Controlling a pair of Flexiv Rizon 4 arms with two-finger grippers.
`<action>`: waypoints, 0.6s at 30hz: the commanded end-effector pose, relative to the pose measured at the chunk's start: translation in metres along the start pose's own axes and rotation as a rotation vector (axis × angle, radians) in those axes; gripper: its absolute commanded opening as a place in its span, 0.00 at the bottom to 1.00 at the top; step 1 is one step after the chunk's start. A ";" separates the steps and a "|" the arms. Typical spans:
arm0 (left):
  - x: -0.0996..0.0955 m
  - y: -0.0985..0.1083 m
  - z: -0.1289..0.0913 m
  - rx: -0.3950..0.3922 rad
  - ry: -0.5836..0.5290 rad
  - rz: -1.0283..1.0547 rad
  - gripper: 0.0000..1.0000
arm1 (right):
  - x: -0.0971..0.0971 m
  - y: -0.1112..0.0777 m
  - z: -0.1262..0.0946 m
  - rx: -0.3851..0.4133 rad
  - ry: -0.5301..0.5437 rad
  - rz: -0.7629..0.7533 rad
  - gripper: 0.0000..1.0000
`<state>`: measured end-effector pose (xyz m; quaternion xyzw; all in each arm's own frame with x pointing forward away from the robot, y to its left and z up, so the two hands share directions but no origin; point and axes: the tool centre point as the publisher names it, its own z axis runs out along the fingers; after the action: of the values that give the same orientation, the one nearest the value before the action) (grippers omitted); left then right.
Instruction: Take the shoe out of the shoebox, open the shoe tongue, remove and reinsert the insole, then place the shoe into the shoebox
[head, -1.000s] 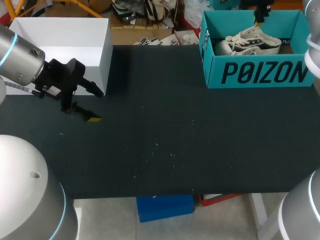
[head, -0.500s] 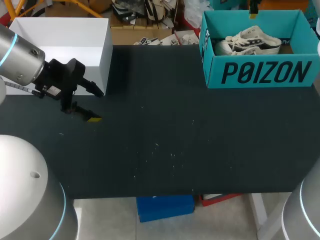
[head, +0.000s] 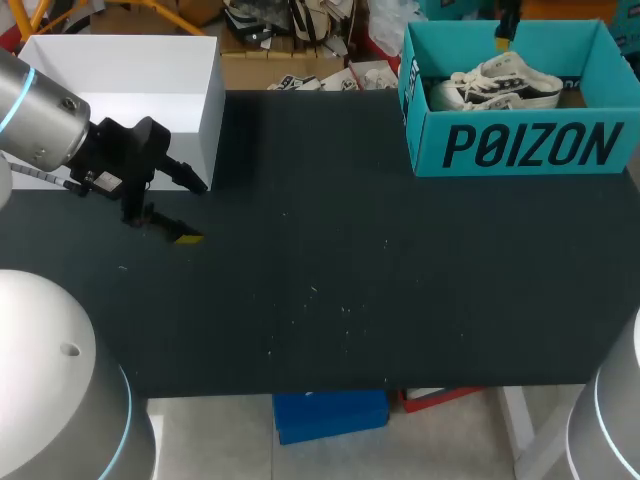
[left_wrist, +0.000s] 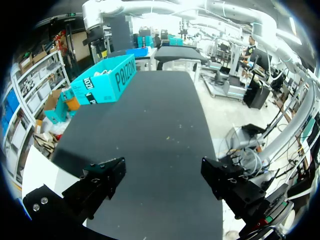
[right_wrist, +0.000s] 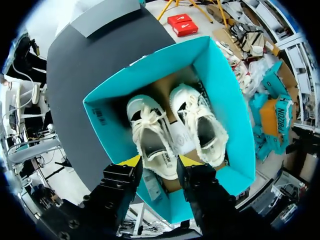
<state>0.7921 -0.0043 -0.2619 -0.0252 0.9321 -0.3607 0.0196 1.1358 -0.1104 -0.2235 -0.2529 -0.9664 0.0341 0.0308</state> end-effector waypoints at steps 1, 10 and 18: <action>0.001 0.000 0.001 -0.001 -0.003 0.001 1.00 | 0.088 -0.014 0.000 -0.017 -0.377 0.064 0.44; 0.001 0.000 0.001 -0.001 -0.003 0.001 1.00 | 0.131 0.003 0.021 -0.016 -0.427 0.241 0.75; 0.001 0.000 0.001 -0.001 -0.003 0.001 1.00 | 0.154 0.003 0.037 -0.011 -0.410 0.349 0.87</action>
<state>0.7921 -0.0044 -0.2619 -0.0251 0.9321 -0.3607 0.0196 1.0219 -0.0431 -0.2512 -0.4105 -0.9109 0.0387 -0.0146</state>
